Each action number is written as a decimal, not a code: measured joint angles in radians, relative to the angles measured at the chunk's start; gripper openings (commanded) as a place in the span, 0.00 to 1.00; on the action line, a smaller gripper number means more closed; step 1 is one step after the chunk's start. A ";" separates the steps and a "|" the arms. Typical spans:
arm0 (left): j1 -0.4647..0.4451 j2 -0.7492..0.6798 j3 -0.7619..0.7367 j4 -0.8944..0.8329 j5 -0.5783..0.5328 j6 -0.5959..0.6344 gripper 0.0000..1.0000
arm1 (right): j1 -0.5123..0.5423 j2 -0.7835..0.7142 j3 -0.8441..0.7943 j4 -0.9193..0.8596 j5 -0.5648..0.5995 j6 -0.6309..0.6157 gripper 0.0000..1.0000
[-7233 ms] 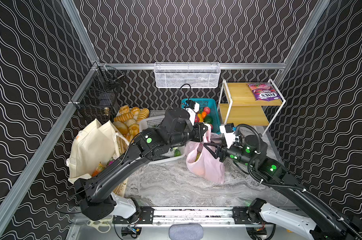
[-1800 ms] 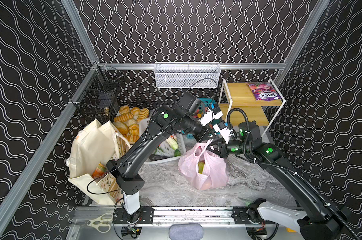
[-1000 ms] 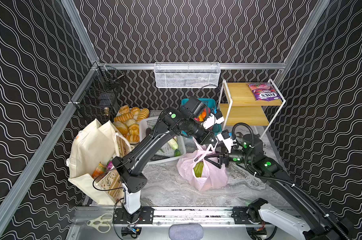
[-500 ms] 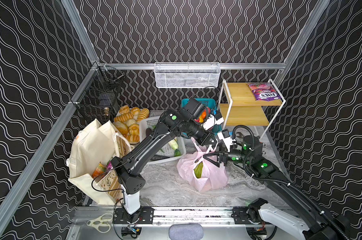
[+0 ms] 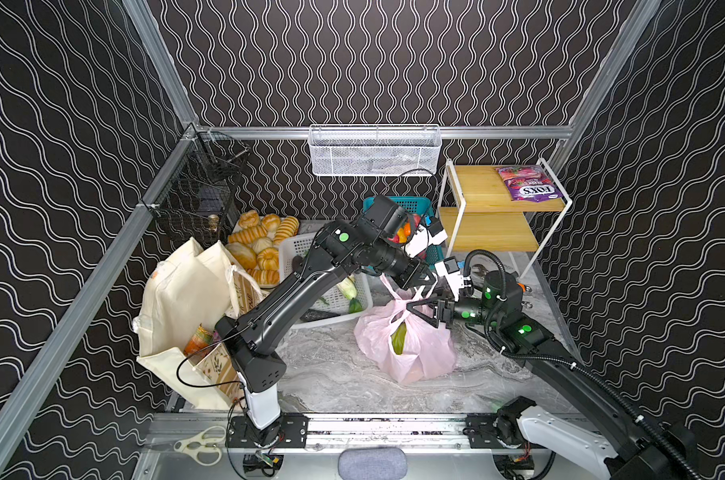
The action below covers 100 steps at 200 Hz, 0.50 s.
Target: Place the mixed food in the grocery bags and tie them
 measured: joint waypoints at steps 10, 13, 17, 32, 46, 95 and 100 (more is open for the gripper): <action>0.000 -0.003 -0.006 0.005 0.000 -0.004 0.00 | 0.000 0.000 -0.003 0.003 0.003 0.011 0.52; 0.000 -0.003 -0.006 0.005 0.000 -0.005 0.00 | 0.000 0.000 -0.004 0.006 0.003 0.014 0.51; 0.000 -0.003 -0.007 0.005 0.000 -0.011 0.00 | 0.000 0.000 -0.006 0.009 0.003 0.016 0.49; 0.000 -0.003 -0.008 0.008 0.000 -0.016 0.00 | 0.000 -0.003 -0.011 0.020 0.006 0.022 0.41; 0.000 -0.003 -0.011 0.012 0.000 -0.016 0.00 | 0.000 -0.008 -0.018 0.036 0.007 0.026 0.34; 0.000 -0.007 -0.014 0.016 -0.009 -0.018 0.39 | 0.000 -0.024 -0.033 0.053 0.032 0.040 0.13; 0.000 -0.010 -0.014 0.017 -0.014 -0.017 0.40 | 0.000 -0.027 -0.035 0.053 0.032 0.040 0.12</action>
